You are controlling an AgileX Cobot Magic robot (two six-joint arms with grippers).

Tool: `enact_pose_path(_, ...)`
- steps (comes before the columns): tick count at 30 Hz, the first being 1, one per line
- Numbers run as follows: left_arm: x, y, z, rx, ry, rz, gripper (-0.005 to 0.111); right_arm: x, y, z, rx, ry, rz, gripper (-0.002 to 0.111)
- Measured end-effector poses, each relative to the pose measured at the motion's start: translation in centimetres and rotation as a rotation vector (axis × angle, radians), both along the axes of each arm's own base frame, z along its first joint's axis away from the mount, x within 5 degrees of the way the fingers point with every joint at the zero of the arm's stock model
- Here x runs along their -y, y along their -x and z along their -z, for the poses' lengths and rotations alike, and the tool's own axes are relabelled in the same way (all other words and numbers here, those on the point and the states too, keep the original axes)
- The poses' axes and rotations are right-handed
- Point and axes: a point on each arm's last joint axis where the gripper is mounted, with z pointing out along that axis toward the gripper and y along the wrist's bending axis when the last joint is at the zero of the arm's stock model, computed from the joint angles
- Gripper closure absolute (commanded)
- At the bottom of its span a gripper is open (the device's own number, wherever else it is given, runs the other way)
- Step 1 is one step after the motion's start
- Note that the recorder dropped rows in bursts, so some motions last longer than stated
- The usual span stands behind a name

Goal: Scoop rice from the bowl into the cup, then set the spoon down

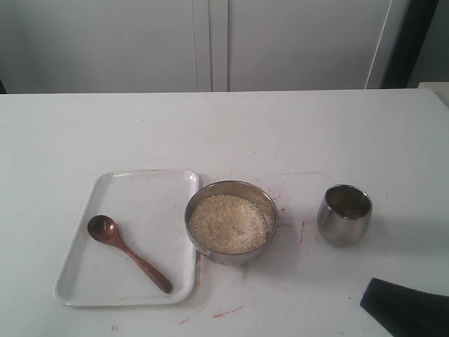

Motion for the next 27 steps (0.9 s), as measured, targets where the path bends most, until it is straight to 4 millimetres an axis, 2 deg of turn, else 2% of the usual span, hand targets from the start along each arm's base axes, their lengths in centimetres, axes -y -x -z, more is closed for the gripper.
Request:
enact_pose_path(10, 0.0, 0.0, 0.0, 0.0, 0.0, 0.0, 0.092, 1.4, -0.5, -0.4, 0.041, -0.034, 0.212, 0.108)
enact_pose_path(27, 0.0, 0.0, 0.0, 0.0, 0.0, 0.0, 0.092, 4.5, -0.6, -0.9, 0.134, -0.065, 0.692, 0.108)
